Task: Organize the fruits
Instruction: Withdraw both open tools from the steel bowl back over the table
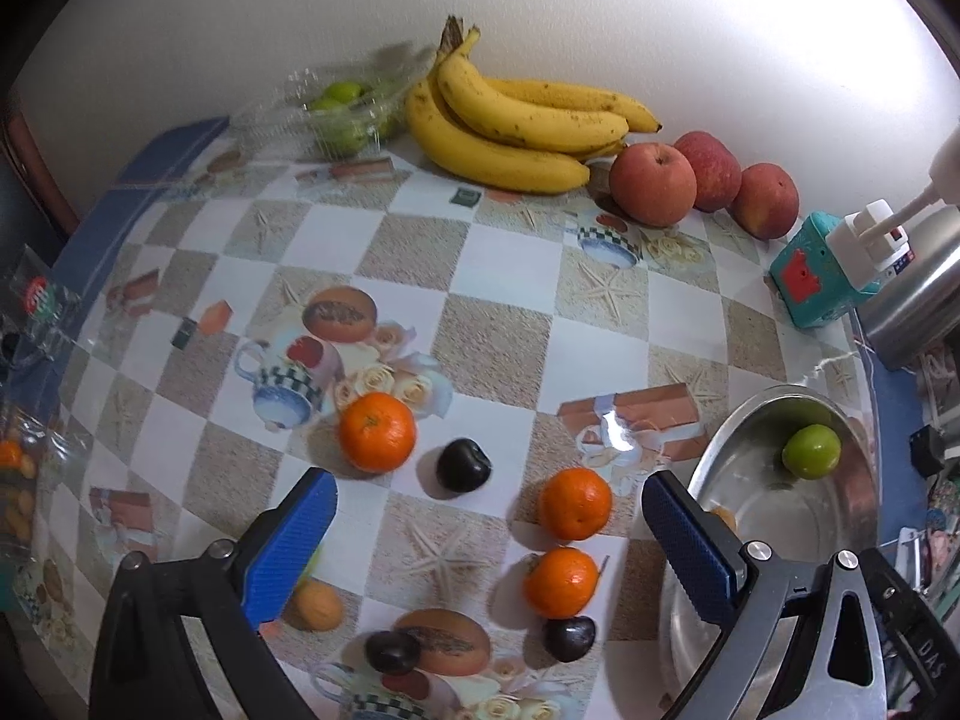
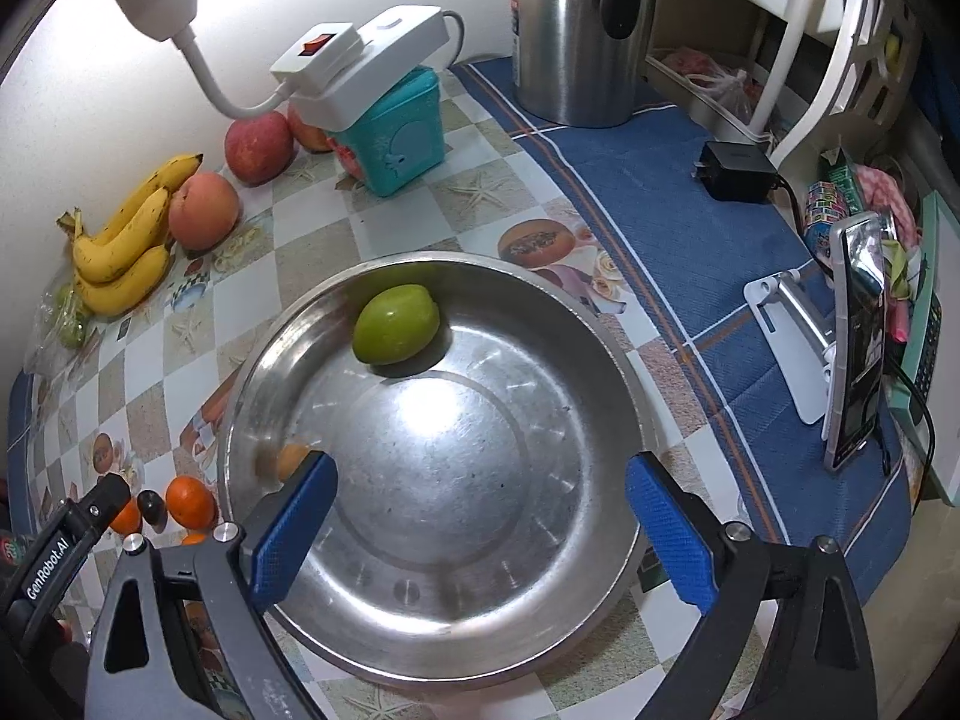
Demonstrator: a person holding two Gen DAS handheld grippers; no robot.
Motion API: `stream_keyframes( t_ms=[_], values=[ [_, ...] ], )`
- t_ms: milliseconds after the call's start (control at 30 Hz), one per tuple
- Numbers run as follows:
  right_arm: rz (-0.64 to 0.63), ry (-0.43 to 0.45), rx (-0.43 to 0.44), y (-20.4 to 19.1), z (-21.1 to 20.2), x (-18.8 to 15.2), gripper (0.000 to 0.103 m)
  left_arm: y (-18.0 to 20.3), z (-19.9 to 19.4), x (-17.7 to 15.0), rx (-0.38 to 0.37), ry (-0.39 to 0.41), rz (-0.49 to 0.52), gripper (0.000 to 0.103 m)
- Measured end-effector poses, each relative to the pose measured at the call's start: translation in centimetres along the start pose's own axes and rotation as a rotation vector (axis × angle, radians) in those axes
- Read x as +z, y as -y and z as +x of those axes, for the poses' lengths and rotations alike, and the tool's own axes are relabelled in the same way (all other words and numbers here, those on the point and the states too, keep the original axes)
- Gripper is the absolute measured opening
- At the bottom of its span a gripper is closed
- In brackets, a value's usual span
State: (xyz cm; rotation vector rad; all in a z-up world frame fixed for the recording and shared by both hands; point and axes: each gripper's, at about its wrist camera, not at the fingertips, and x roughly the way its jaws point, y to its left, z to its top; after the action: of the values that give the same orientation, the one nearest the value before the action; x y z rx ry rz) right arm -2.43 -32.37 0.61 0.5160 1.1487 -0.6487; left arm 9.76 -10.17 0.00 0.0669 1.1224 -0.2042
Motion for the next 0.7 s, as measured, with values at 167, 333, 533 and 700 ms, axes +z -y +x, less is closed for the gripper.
stream_keyframes(
  t_ms=[167, 333, 533, 700],
  values=[
    [-0.002, -0.004, 0.03, -0.4, 0.0, -0.3, 0.097, -1.0, -1.0, 0.1, 0.004, 0.075, -0.002, 0.103],
    [0.014, 0.003, 0.085, -0.6, -0.2, -0.6, 0.097, -2.2, -1.9, 0.3, 0.0, 0.118, -0.019, 0.103],
    [0.001, 0.0, 0.122, -1.4, 0.0, -0.9, 0.097, -3.9, -2.7, 0.1, 0.016, 0.135, -0.025, 0.103],
    [-0.04, 0.006, 0.103, -2.5, -0.1, -1.4, 0.097, -5.6, -3.3, 0.0, 0.047, 0.152, -0.027, 0.103]
  ],
)
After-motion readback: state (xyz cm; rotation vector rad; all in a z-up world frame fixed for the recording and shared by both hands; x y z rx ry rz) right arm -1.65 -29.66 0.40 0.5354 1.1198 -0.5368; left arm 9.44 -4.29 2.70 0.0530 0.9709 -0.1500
